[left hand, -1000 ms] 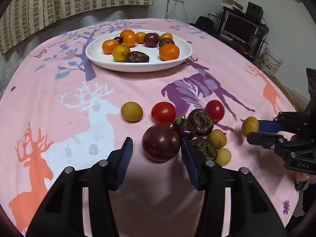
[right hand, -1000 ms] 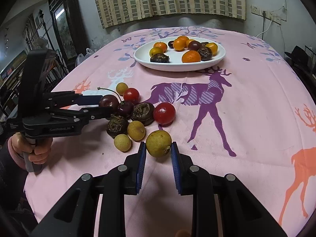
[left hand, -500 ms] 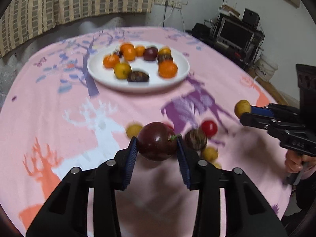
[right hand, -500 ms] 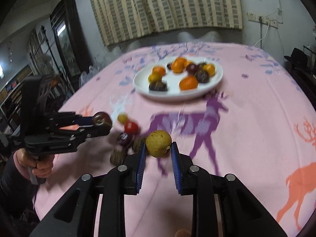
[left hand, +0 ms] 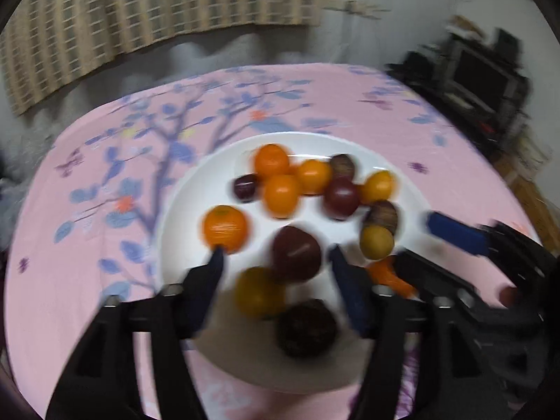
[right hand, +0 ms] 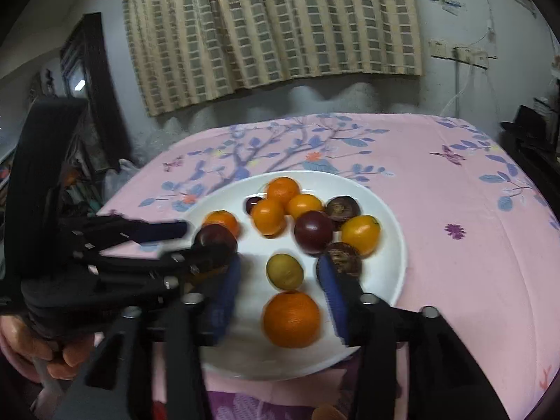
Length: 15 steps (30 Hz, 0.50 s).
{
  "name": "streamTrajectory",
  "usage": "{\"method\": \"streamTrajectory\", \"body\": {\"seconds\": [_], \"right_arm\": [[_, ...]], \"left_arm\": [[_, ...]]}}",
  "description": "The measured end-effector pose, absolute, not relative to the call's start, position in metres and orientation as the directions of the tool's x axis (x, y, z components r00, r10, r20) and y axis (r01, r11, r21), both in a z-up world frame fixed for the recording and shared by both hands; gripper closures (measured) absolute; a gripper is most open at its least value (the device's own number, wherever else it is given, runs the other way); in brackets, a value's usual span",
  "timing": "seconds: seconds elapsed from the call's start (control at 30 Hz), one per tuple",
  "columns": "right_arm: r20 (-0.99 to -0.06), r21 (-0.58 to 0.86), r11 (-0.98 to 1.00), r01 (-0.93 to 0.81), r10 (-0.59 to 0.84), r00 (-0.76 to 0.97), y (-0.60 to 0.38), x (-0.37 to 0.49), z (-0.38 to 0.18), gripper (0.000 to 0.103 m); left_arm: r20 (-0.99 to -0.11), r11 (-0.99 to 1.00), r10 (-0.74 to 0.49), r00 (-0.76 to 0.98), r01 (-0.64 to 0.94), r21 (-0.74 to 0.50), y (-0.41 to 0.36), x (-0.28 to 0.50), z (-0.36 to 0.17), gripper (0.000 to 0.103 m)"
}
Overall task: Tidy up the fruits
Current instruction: 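Grasp a dark plum with the left gripper while the right grasps a yellow citrus, release both on plate, then grasp a red tomato with the right gripper while the left reaches for a dark cherry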
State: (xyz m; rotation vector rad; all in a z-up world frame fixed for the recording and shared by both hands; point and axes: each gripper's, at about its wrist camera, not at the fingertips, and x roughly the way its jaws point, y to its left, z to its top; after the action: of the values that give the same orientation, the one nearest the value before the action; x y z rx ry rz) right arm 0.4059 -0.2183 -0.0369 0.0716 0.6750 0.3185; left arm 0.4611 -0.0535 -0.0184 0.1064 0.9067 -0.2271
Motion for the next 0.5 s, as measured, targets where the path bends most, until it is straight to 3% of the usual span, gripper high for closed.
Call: {"method": "streamTrajectory", "body": {"seconds": [0.1, 0.2, 0.3, 0.5], "right_arm": [[-0.597, 0.195, 0.935, -0.295, 0.352, 0.721, -0.229, 0.381, -0.035, 0.043], [-0.611, 0.180, 0.933, -0.312, 0.355, 0.708, -0.235, 0.354, -0.034, 0.042], [-0.632, 0.155, 0.942, -0.299, 0.327, 0.703, -0.236, 0.328, -0.034, 0.040], [-0.686, 0.122, 0.949, -0.291, 0.292, 0.667, -0.224, 0.298, -0.047, 0.036]], "left_arm": [[-0.739, 0.969, -0.230, 0.634, 0.223, -0.110, -0.028, 0.438, -0.001, 0.011], [-0.719, 0.974, -0.213, 0.661, 0.197, -0.108, -0.010, 0.406, 0.007, 0.004], [-0.716, 0.986, -0.154, 0.681, 0.147, -0.073, 0.006, 0.368, 0.006, 0.004], [-0.731, 0.985, -0.168, 0.662, 0.077, -0.156, 0.032, 0.318, -0.015, 0.004]]}}
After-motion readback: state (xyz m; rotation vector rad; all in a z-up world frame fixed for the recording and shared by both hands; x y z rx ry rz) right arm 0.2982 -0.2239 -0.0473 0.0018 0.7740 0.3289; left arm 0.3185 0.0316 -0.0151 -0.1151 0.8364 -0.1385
